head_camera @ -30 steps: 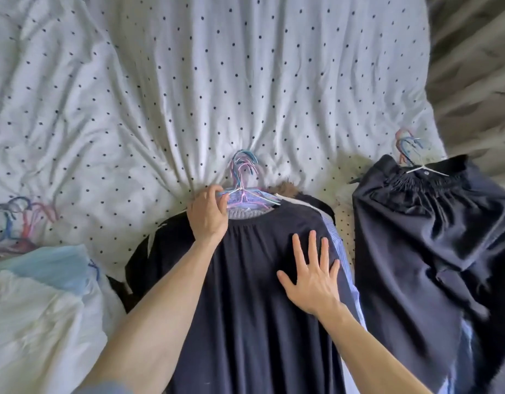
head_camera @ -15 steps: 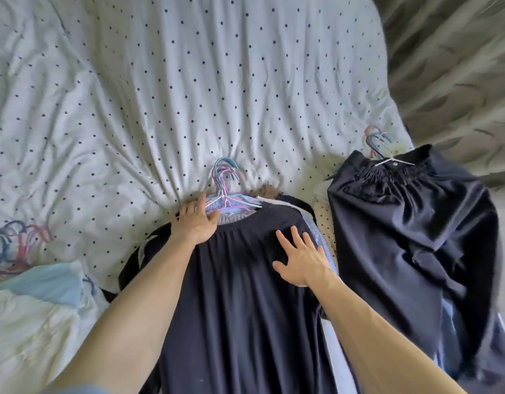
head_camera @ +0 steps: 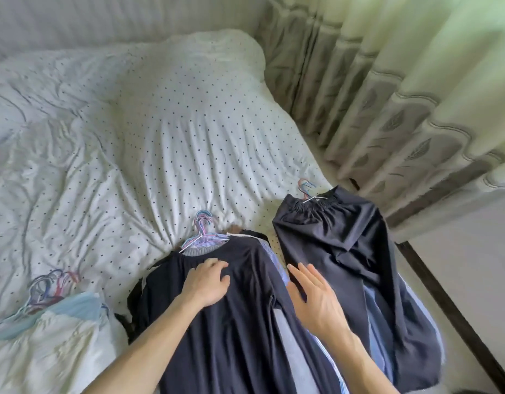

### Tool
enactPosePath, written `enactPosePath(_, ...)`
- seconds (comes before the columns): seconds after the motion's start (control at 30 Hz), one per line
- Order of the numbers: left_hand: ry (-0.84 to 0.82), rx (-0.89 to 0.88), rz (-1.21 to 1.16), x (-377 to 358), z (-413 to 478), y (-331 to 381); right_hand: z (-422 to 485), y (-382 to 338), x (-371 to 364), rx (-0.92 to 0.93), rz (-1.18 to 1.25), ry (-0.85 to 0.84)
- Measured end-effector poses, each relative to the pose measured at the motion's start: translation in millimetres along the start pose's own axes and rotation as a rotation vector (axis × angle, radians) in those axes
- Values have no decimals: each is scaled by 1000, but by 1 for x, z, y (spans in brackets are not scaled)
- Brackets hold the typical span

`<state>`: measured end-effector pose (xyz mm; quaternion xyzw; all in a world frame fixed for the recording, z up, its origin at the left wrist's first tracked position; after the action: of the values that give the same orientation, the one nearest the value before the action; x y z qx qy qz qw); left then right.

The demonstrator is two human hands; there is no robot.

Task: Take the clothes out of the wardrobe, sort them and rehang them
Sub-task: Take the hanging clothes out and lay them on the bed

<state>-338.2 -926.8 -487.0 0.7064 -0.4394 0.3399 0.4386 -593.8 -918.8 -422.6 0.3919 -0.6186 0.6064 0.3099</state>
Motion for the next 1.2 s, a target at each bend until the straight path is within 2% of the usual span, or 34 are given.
enactPosePath(0.2, 137, -213, 22, 26, -70, 129, -77, 52, 122, -34, 55, 252)
enactPosePath(0.5, 223, -394, 49, 14, -115, 267, -144, 148, 242, -38, -40, 429)
enactPosePath(0.7, 224, -374, 132, 5, -108, 300, -150, 183, 267, -66, -132, 396)
enactPosePath(0.87, 180, -341, 184, -5, -79, 297, -118, 190, 262, -48, -207, 349)
enactPosePath(1.03, 120, -246, 197, -14, -16, 274, -51, 192, 236, -14, -272, 222)
enactPosePath(1.2, 37, -134, 153, -29, 84, 244, 49, 208, 188, -21, -310, 52)
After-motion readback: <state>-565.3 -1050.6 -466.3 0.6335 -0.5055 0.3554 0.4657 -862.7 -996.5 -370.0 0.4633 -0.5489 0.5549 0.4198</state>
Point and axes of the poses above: each hand's wrist, its own z-axis towards the middle knuckle, its own x-axis out of the back of the hand, y = z × x, the point moved 9 cm from there along z, towards the middle knuckle, and after that the axes turned 10 degrees about y, right-handed, at the moved point
